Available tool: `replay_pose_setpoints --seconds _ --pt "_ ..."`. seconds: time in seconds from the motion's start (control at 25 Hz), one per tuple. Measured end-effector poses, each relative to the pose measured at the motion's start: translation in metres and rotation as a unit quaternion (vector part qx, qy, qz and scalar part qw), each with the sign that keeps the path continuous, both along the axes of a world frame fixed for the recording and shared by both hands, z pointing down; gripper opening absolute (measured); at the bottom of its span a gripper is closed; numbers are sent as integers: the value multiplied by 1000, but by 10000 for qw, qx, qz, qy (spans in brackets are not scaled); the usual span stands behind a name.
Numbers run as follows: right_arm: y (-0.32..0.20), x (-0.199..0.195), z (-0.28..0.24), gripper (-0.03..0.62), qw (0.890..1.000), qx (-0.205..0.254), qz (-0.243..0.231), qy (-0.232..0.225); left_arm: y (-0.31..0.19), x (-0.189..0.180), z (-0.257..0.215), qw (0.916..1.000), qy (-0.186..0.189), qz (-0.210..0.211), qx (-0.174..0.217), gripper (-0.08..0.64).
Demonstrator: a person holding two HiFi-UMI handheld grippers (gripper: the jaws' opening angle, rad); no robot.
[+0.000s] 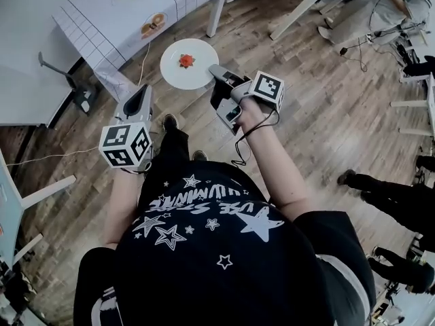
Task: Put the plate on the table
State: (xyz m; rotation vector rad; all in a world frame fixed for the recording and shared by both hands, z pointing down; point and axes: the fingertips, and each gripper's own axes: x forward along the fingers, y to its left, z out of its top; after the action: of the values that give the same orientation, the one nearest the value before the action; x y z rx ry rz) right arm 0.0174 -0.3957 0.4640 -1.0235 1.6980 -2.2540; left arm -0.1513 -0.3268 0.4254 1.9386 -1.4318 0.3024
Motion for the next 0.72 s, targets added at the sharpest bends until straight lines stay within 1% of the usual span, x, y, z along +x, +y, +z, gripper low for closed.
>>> replay_pose_setpoints --seconds 0.2,0.32,0.4,0.52,0.64,0.72 --pt "-35 -9 -2 21 9997 172 76 136 -33 -24 15 9997 148 -160 80 9" --pt "-67 -19 9 21 9995 151 44 289 -68 -42 27 9997 174 -97 110 9" --pt "-93 -26 18 21 9992 137 110 355 -94 -54 37 9998 162 -87 118 9" --pt "-120 -37 25 21 9991 191 148 346 -122 -67 42 9996 177 -116 186 9" --pt "-127 -43 18 21 9991 279 64 324 -131 -71 35 9996 103 -88 242 9" --pt "-116 -43 6 21 9992 260 66 302 -122 -70 23 9997 122 -97 213 9"
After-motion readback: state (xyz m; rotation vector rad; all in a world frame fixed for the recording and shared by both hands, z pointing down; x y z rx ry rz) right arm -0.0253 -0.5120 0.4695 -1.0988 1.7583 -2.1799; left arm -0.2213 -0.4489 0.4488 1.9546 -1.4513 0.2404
